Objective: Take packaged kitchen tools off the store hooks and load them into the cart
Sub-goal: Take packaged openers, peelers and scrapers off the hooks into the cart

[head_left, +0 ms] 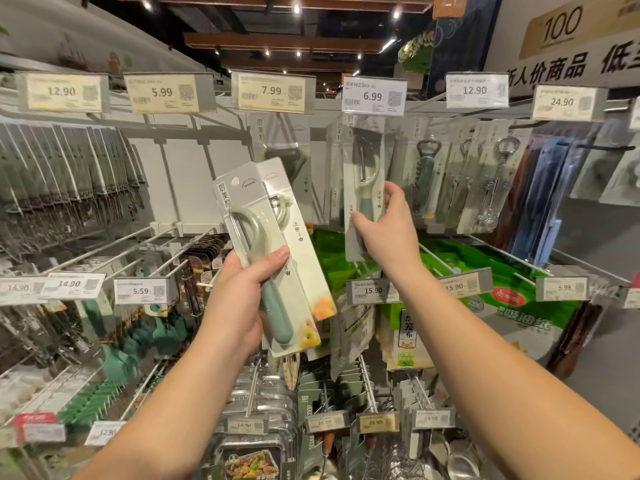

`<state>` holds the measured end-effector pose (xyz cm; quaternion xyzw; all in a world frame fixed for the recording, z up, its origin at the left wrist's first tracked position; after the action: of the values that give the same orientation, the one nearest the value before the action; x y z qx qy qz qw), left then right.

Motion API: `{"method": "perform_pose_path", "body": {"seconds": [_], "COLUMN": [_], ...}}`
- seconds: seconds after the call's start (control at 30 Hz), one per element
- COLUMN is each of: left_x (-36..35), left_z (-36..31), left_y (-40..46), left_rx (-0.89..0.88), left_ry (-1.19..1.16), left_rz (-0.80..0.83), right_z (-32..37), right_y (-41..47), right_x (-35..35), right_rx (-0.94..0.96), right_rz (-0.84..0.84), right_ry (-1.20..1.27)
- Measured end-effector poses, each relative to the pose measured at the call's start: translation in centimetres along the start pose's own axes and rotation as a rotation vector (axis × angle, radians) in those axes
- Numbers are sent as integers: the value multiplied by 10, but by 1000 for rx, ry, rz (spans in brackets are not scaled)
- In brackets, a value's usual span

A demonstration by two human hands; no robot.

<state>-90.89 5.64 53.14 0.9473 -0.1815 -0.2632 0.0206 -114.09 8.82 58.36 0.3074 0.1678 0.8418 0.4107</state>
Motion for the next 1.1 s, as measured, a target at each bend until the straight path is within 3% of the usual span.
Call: {"method": "perform_pose_path", "body": {"seconds": [0.4, 1.1], "left_x": [2, 19], "left_z": [3, -2], "left_y": [1, 0], "left_rx": [9, -3], "left_ry": [-8, -4], "left_rz": [-18, -62], "right_z": [-14, -43], "right_y": [54, 97], "right_x": [-40, -79], "right_rx": [-109, -209], "right_rz": [14, -13], "right_ry": [-143, -81]}}
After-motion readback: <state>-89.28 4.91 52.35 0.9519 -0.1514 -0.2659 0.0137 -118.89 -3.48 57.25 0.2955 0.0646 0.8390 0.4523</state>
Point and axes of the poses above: each hand's wrist, its own y-axis towards the middle knuckle, its own x-axis out of the back of the hand, z = x × y, the point moved 7 cm from there along y, towards the middle knuckle, and after that the axes turned 1 degree about -y, right-handed, at the moved point
